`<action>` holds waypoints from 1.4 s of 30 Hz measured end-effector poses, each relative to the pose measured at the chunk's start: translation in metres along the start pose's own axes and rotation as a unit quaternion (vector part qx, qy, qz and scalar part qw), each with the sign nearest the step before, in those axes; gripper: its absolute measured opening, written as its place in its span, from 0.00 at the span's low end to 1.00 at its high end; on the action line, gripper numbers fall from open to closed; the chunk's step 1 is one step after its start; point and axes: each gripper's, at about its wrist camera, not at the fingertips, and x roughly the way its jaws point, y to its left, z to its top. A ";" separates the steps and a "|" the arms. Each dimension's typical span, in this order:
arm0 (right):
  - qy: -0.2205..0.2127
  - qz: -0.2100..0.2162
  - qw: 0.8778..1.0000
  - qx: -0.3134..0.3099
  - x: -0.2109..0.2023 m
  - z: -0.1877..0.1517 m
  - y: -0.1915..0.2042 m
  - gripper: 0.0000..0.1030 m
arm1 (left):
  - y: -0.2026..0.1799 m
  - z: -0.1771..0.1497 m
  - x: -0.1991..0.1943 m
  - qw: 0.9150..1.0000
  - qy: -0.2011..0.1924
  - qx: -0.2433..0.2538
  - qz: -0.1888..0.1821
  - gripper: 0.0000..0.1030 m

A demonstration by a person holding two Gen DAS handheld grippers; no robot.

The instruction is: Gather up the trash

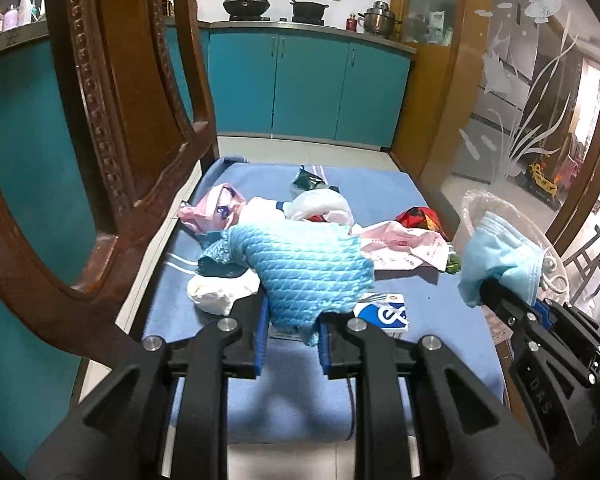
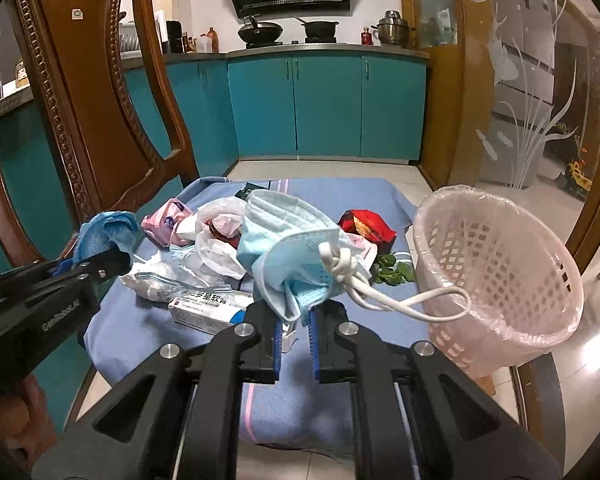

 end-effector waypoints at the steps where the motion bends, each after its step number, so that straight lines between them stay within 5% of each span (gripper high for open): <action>1: 0.000 -0.002 1.000 0.001 -0.001 0.000 -0.002 0.11 | -0.001 0.000 0.001 1.000 0.001 -0.001 -0.001 0.20; 6: -0.023 -0.030 0.999 0.013 -0.006 0.007 -0.028 0.11 | -0.008 -0.002 0.001 1.000 0.003 0.005 -0.010 0.20; 11: -0.035 -0.103 0.990 0.085 0.007 0.028 -0.111 0.13 | -0.015 -0.005 0.001 1.000 0.003 0.018 -0.016 0.20; 13: -0.023 -0.116 0.986 0.119 0.023 0.031 -0.147 0.22 | -0.018 -0.006 0.004 1.000 0.005 0.022 -0.015 0.20; 14: -0.017 -0.116 0.984 0.132 0.030 0.029 -0.159 0.34 | -0.019 -0.007 0.005 1.000 0.007 0.024 -0.015 0.20; 15: -0.007 -0.116 0.983 0.145 0.040 0.027 -0.173 0.56 | -0.022 -0.009 0.008 0.999 0.009 0.028 -0.015 0.20; 16: 0.011 -0.117 0.980 0.162 0.050 0.022 -0.188 0.63 | -0.023 -0.010 0.009 0.999 0.010 0.030 -0.014 0.20; 19: 0.030 -0.105 0.971 0.211 0.048 0.019 -0.210 0.66 | -0.027 -0.012 0.016 0.999 0.017 0.034 -0.015 0.20; 24: -0.081 -0.102 0.957 0.258 -0.012 0.030 -0.215 0.90 | -0.048 -0.011 0.016 0.997 0.026 0.046 -0.052 0.20; 33: -0.171 -0.147 0.911 0.344 -0.058 0.017 -0.242 0.90 | -0.203 0.019 0.047 0.976 0.049 0.126 -0.169 0.21; 36: -0.193 -0.154 0.901 0.358 -0.068 0.013 -0.249 0.90 | -0.255 0.031 0.067 0.966 0.064 0.149 -0.200 0.31; 38: -0.188 -0.147 0.904 0.355 -0.066 0.014 -0.250 0.90 | -0.272 0.033 0.074 0.966 0.042 0.176 -0.185 0.52; 39: -0.181 -0.143 0.908 0.351 -0.064 0.014 -0.249 0.90 | -0.271 0.033 0.075 0.967 0.032 0.187 -0.171 0.65; 42: -0.161 -0.123 0.920 0.336 -0.057 0.016 -0.247 0.90 | -0.238 0.034 0.067 0.969 0.025 0.186 -0.158 0.71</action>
